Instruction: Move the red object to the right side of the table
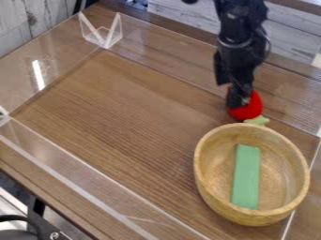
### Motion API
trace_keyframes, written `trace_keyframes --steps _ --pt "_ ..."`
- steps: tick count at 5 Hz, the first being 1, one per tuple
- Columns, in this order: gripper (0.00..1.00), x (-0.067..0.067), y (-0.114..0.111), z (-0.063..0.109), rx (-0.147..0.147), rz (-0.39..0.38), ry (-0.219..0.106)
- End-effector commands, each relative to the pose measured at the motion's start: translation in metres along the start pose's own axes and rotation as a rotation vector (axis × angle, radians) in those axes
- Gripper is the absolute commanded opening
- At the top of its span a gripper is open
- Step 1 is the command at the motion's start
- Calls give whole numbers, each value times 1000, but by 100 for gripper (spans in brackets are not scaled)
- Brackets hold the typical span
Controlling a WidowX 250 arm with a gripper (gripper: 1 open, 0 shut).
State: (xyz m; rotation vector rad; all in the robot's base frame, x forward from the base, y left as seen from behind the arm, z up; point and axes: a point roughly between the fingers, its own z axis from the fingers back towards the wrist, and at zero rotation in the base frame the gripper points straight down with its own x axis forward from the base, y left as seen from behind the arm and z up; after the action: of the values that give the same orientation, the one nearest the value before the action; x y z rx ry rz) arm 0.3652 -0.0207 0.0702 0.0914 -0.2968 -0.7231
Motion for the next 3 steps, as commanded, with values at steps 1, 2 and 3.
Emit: trace_keyframes --steps 1,2,3 --pt "100 -7 32 56 102 43 -56" --pt "100 -10 42 70 125 73 -59" --pt "100 -11 47 69 128 98 -49"
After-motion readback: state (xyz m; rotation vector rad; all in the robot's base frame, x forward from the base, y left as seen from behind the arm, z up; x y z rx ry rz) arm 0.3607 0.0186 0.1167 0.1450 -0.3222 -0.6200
